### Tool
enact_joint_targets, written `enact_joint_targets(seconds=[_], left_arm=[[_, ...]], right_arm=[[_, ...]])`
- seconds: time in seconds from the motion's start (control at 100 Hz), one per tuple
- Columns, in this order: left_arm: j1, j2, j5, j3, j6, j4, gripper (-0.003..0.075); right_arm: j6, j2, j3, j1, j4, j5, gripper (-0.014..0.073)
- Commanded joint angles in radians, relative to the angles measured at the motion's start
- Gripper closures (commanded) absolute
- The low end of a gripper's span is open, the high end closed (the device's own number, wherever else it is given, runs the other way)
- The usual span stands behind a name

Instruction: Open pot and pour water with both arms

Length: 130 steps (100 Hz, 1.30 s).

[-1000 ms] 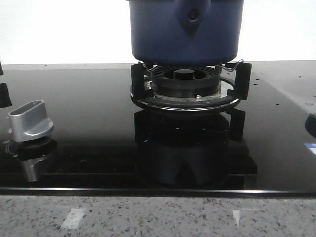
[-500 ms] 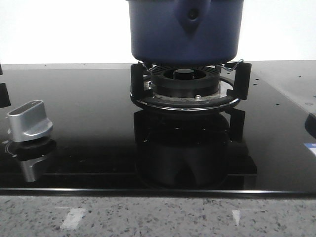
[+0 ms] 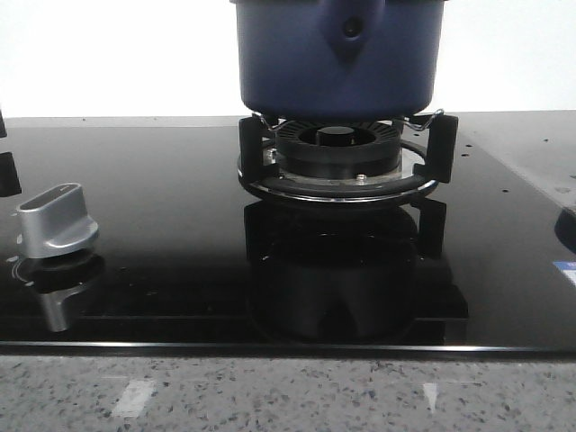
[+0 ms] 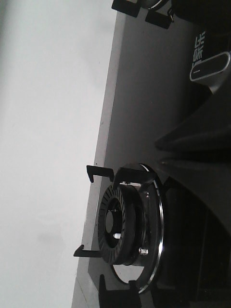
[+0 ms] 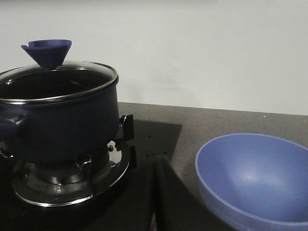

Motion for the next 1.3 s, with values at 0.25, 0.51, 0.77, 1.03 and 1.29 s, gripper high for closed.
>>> enact_joint_targets(seconds=[0.25, 0.51, 0.77, 1.03, 1.29], left_arm=[[-0.002, -0.029, -0.066, 0.031, -0.009, 0.003, 0.0741], [-0.002, -0.029, -0.066, 0.031, -0.009, 0.003, 0.0741], [-0.002, -0.029, -0.066, 0.031, -0.009, 0.003, 0.074], [-0.002, -0.029, -0.066, 0.031, -0.009, 0.003, 0.0741], [-0.002, -0.029, -0.066, 0.031, -0.009, 0.003, 0.074]], right_arm=[[-0.008, 0.005, -0.027, 0.002, 0.028, -0.029, 0.0641], [-0.008, 0.005, -0.027, 0.008, 0.03, -0.025, 0.0641], [-0.008, 0.005, -0.027, 0.008, 0.03, -0.027, 0.0641], [0.568, 0.005, -0.027, 0.008, -0.498, -0.08, 0.0641], [1.318, -0.017, 0.057, 0.028, -1.273, -0.253, 0.0641]])
